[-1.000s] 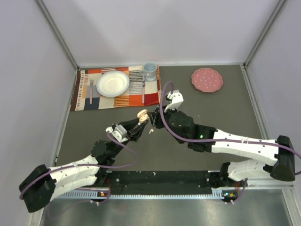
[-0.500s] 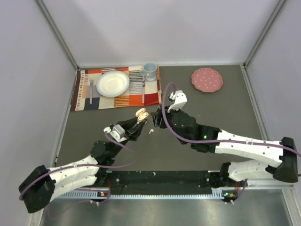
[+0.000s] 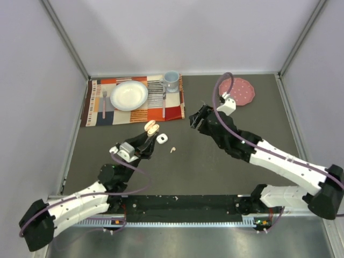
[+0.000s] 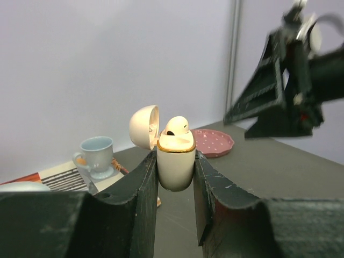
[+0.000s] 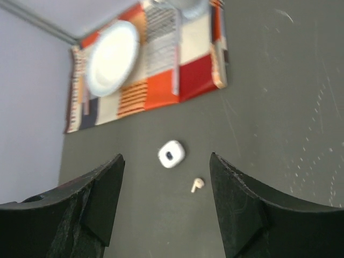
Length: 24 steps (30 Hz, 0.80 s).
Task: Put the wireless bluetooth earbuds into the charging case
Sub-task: Pick up the left earbud from the center of the board.
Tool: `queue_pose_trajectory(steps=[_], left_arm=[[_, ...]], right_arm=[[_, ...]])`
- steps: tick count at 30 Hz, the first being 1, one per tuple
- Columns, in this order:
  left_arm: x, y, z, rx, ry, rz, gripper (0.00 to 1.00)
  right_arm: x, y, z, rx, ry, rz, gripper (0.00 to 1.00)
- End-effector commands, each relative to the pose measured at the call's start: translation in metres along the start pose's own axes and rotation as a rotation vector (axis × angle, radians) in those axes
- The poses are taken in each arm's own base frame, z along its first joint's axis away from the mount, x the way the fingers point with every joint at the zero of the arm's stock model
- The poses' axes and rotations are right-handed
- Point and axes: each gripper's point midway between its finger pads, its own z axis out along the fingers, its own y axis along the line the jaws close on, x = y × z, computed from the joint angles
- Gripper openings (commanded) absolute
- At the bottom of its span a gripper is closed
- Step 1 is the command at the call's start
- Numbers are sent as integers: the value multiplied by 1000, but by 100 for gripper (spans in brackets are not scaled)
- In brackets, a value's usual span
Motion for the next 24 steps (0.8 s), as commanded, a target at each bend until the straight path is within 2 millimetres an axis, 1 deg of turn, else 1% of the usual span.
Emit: queue_pose_trajectory(steps=[1, 2, 3, 4, 5, 6, 7, 8, 9, 10, 11, 12, 13, 14, 15, 16, 18, 20, 24], left_arm=[[-14, 14, -6, -66, -32, 8, 0], [-15, 16, -7, -77, -32, 7, 0], [-21, 18, -9, -85, -47, 10, 0], [-18, 20, -10, -90, -29, 20, 0], [-19, 23, -11, -107, -28, 23, 0], [-21, 25, -12, -114, -28, 27, 0], [-17, 27, -13, -120, -6, 39, 0], [-17, 28, -13, -127, 1, 43, 0], [-15, 31, -13, -142, 11, 51, 0], [-14, 32, -14, -146, 19, 58, 0], [-10, 32, -15, -147, 34, 63, 0], [-10, 33, -16, -154, 33, 63, 0], [-11, 34, -16, -157, 29, 64, 0], [-11, 35, -17, -161, 27, 67, 0], [-13, 36, -17, -162, 24, 69, 0], [-13, 36, -18, -166, 23, 70, 0], [-16, 39, -19, -176, 18, 73, 0], [-20, 42, -21, -190, 8, 75, 0], [-20, 47, -26, -212, 9, 90, 0]], right_arm=[[55, -31, 22, 144, 208, 151, 65], [70, -33, 30, 160, 258, 138, 65], [76, -30, 33, 161, 281, 132, 65], [77, -23, 37, 156, 296, 146, 65], [86, -20, 41, 155, 328, 155, 65], [100, -23, 49, 181, 362, 161, 64], [102, -17, 52, 187, 377, 166, 64], [104, -20, 56, 224, 382, 168, 62], [119, -29, 61, 296, 414, 176, 60], [117, -24, 63, 314, 428, 175, 58], [120, -26, 65, 340, 441, 177, 56], [126, -24, 68, 362, 458, 198, 56], [131, -19, 75, 366, 480, 195, 56], [139, -19, 74, 380, 520, 190, 55], [142, -17, 77, 390, 532, 210, 55], [151, -17, 81, 406, 553, 215, 55], [160, -18, 81, 436, 576, 257, 54], [170, -24, 81, 471, 591, 282, 54], [186, -33, 83, 532, 610, 329, 55]])
